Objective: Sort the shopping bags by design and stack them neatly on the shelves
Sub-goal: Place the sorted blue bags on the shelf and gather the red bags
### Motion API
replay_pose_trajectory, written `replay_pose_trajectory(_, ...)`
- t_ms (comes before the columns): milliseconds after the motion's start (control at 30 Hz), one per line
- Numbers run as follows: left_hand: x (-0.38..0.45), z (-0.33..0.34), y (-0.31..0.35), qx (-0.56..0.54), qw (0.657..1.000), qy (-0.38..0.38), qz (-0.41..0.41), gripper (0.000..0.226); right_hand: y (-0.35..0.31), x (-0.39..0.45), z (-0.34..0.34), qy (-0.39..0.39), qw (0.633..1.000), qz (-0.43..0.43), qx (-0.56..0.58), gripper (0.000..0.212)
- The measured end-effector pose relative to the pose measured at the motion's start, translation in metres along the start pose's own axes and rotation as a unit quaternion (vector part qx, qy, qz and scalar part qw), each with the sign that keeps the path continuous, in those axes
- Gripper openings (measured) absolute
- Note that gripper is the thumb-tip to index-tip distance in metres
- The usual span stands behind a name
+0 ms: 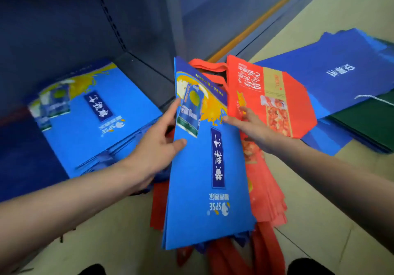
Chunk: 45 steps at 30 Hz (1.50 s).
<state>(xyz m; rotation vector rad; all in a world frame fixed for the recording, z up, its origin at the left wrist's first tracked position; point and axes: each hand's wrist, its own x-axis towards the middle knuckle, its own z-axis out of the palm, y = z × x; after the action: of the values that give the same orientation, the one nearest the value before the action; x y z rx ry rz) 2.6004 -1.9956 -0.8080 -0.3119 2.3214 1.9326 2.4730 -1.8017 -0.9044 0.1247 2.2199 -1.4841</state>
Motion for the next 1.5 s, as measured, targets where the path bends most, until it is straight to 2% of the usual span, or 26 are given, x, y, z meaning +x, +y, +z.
replay_pose_trajectory(67, -0.012, -0.032, 0.007, -0.033, 0.997, 0.071, -0.018, 0.073, -0.014, 0.000, 0.025, 0.029, 0.996, -0.001, 0.089, 0.099)
replay_pose_trajectory(133, -0.023, -0.065, 0.002, -0.070, 0.985, 0.146, -0.051, 0.068, -0.032, -0.005, 0.052, 0.016, 0.988, -0.027, 0.150, 0.068)
replay_pose_trajectory(200, -0.036, -0.095, -0.010, -0.111, 0.965, 0.222, -0.091, 0.063, -0.052, -0.012, 0.082, -0.001, 0.991, -0.087, 0.106, 0.034)
replay_pose_trajectory(233, -0.043, -0.108, -0.016, -0.124, 0.953, 0.255, -0.109, 0.061, -0.060, -0.013, 0.098, -0.008, 0.991, -0.114, 0.075, 0.026)
replay_pose_trajectory(367, -0.066, -0.147, -0.033, -0.186, 0.913, 0.332, -0.148, 0.058, -0.092, -0.017, 0.158, -0.045, 0.986, -0.158, -0.008, 0.032)
replay_pose_trajectory(467, -0.059, -0.173, -0.036, -0.162, 0.908, 0.366, -0.123, 0.056, -0.128, -0.016, 0.174, -0.070, 0.977, -0.198, 0.034, 0.031)
replay_pose_trajectory(500, -0.051, -0.183, -0.037, -0.144, 0.915, 0.357, -0.120, 0.059, -0.139, -0.015, 0.173, -0.072, 0.974, -0.214, 0.036, 0.033)
replay_pose_trajectory(567, -0.040, -0.204, -0.040, -0.022, 0.951, 0.272, -0.147, 0.066, -0.149, -0.010, 0.171, -0.094, 0.973, -0.208, 0.016, 0.039)
replay_pose_trajectory(633, -0.037, -0.214, -0.043, 0.096, 0.956, 0.173, -0.217, 0.074, -0.143, -0.005, 0.169, -0.169, 0.972, -0.151, -0.068, 0.053)
replay_pose_trajectory(667, -0.039, -0.212, -0.046, 0.116, 0.952, 0.127, -0.251, 0.077, -0.137, -0.003, 0.166, -0.204, 0.959, -0.135, -0.141, 0.067)
replay_pose_trajectory(733, -0.043, -0.198, -0.055, 0.156, 0.943, 0.063, -0.287, 0.089, -0.125, 0.002, 0.160, -0.236, 0.909, -0.161, -0.305, 0.100)
replay_pose_trajectory(767, -0.045, -0.190, -0.058, 0.225, 0.930, 0.038, -0.289, 0.097, -0.121, 0.001, 0.158, -0.248, 0.869, -0.184, -0.386, 0.110)
replay_pose_trajectory(833, -0.044, -0.176, -0.064, 0.348, 0.896, 0.014, -0.274, 0.109, -0.114, 0.000, 0.157, -0.256, 0.786, -0.208, -0.523, 0.120)
replay_pose_trajectory(867, -0.042, -0.170, -0.063, 0.390, 0.879, 0.009, -0.274, 0.112, -0.110, 0.000, 0.156, -0.253, 0.761, -0.209, -0.559, 0.122)
replay_pose_trajectory(900, -0.039, -0.166, -0.064, 0.420, 0.864, 0.005, -0.279, 0.114, -0.109, 0.000, 0.156, -0.245, 0.757, -0.215, -0.567, 0.122)
replay_pose_trajectory(967, -0.034, -0.159, -0.064, 0.461, 0.842, 0.004, -0.281, 0.112, -0.111, 0.005, 0.157, -0.216, 0.780, -0.245, -0.533, 0.116)
replay_pose_trajectory(1067, -0.027, -0.160, -0.067, 0.498, 0.827, 0.029, -0.259, 0.098, -0.126, 0.011, 0.155, -0.153, 0.798, -0.292, -0.505, 0.090)
replay_pose_trajectory(1133, -0.024, -0.162, -0.067, 0.523, 0.812, 0.049, -0.255, 0.090, -0.131, 0.013, 0.154, -0.128, 0.816, -0.294, -0.481, 0.076)
replay_pose_trajectory(1200, -0.026, -0.159, -0.063, 0.572, 0.776, 0.054, -0.260, 0.089, -0.129, 0.015, 0.153, -0.140, 0.827, -0.287, -0.463, 0.071)
replay_pose_trajectory(1267, -0.027, -0.149, -0.058, 0.644, 0.736, 0.055, -0.200, 0.085, -0.122, 0.019, 0.149, -0.155, 0.827, -0.286, -0.458, 0.070)
replay_pose_trajectory(1300, -0.026, -0.141, -0.057, 0.661, 0.734, 0.051, -0.149, 0.081, -0.118, 0.021, 0.143, -0.154, 0.831, -0.290, -0.448, 0.068)
replay_pose_trajectory(1400, -0.017, -0.112, -0.053, 0.644, 0.764, 0.016, -0.040, 0.070, -0.103, 0.026, 0.109, -0.109, 0.848, -0.312, -0.415, 0.050)
replay_pose_trajectory(1467, -0.003, -0.093, -0.052, 0.644, 0.765, -0.008, 0.009, 0.066, -0.086, 0.028, 0.081, -0.076, 0.863, -0.291, -0.407, 0.040)
replay_pose_trajectory(1500, 0.004, -0.084, -0.052, 0.646, 0.763, -0.017, 0.026, 0.065, -0.074, 0.028, 0.068, -0.070, 0.870, -0.266, -0.410, 0.044)
